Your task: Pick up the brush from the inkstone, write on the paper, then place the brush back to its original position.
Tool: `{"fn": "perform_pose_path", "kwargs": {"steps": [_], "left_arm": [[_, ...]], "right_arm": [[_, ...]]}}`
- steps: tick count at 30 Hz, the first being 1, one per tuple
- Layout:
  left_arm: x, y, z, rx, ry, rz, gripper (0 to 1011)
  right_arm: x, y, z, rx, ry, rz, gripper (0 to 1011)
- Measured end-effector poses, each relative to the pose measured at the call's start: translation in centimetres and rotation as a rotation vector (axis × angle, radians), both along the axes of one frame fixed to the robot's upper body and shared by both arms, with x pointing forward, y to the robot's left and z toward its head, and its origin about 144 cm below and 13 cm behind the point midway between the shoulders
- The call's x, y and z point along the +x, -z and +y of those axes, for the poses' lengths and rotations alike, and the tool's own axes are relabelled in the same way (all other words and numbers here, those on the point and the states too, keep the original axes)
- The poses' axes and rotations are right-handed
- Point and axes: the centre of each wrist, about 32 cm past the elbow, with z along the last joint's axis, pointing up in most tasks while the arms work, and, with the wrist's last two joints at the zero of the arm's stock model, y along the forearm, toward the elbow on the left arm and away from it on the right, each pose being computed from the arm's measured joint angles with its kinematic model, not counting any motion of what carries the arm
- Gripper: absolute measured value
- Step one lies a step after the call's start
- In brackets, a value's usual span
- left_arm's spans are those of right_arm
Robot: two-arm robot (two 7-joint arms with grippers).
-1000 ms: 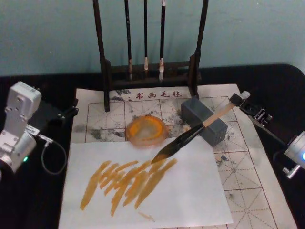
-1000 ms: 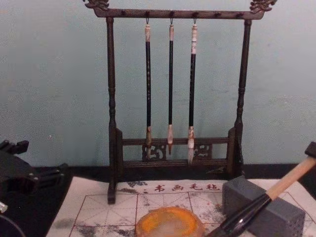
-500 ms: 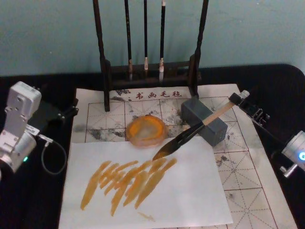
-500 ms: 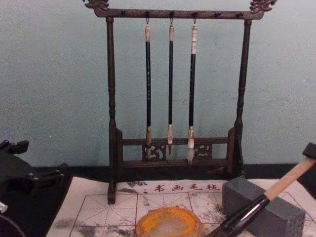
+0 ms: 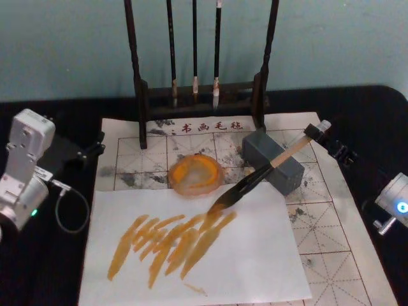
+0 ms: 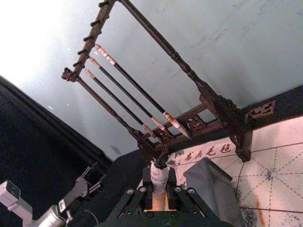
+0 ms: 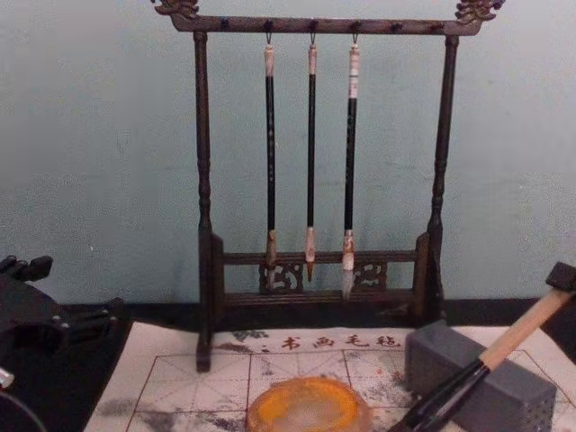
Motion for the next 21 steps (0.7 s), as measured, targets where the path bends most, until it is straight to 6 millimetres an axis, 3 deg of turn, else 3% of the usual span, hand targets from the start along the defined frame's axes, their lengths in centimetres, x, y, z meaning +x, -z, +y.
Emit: {"fn": "perform_pose_path", "kwargs": {"steps": [21], "left_arm": [[0.0,0.0,0.0,0.0,0.0,0.0,1001]], "right_arm": [[0.66,-0.07,0.22,-0.049,-0.003,-0.046,187]]}}
